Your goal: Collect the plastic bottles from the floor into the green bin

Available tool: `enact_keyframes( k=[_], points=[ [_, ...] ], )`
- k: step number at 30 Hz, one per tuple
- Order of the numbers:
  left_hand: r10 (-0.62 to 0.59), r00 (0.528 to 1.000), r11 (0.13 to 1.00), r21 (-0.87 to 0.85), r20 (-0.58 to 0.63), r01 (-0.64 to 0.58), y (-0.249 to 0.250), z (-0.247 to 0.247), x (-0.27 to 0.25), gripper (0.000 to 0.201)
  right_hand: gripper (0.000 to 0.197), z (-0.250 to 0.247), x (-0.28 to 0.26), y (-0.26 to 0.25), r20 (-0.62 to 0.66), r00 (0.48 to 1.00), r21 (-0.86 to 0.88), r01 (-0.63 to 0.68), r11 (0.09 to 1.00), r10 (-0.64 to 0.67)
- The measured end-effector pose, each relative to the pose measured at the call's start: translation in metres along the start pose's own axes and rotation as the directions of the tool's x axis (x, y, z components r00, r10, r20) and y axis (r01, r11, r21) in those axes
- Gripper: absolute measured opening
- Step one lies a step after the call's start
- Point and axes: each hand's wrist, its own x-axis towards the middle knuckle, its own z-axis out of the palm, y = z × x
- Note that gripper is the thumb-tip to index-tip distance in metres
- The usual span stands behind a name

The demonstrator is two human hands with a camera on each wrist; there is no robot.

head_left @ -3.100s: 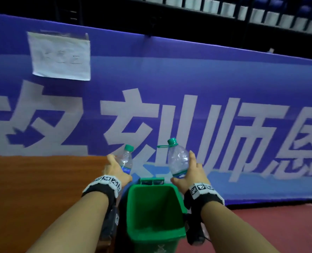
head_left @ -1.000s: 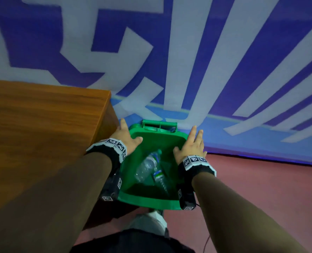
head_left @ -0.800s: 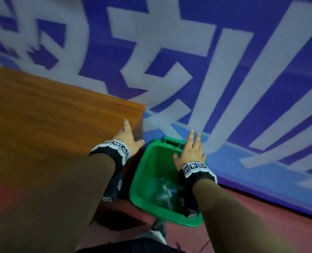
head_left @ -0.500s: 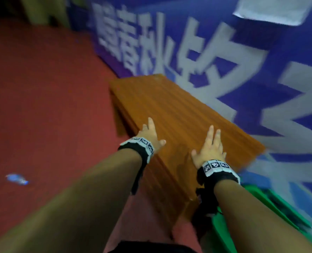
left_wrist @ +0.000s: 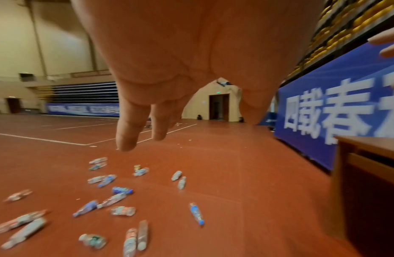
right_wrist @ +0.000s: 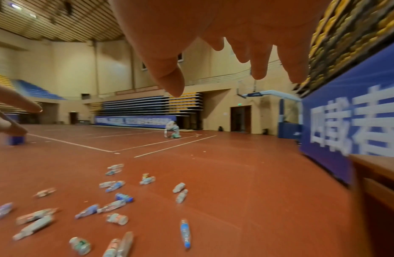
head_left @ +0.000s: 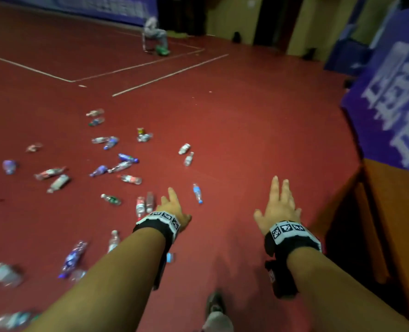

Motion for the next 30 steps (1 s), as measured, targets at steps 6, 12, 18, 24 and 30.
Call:
enact_keyframes(
  k=[6, 12, 18, 24, 30],
  points=[
    [-0.099, 0.992, 0.994, -0.049, -0.072, 0.096, -0.014, -0.054, 0.118, 0.099, 0.102, 0.033, 0.138, -0.075, 0.035, 0.985, -0.02, 0.17, 0.985, -0.169],
    [-0.177, 0.979, 0.98, -0.113, -0.103, 0.165, -0.005, -0.118, 0.249, 0.102, 0.103, 0.042, 0.296, -0.129, 0.094, 0.984, -0.005, 0.151, 0.988, -0.15],
    [-0.378, 0.924, 0.917, -0.157, -0.053, 0.366, -0.041, -0.138, 0.346, 0.107, 0.103, 0.073, 0.399, -0.195, 0.194, 0.947, -0.098, 0.279, 0.955, -0.257],
    [-0.327, 0.941, 0.935, -0.174, -0.083, 0.309, -0.044, -0.182, 0.479, 0.106, 0.103, 0.089, 0.518, -0.266, 0.143, 0.966, -0.102, 0.231, 0.968, -0.215],
    [-0.23, 0.967, 0.97, -0.109, -0.113, 0.218, -0.024, -0.268, 0.616, 0.102, 0.102, 0.085, 0.634, -0.347, 0.064, 0.988, -0.029, 0.141, 0.99, -0.139]
  ],
)
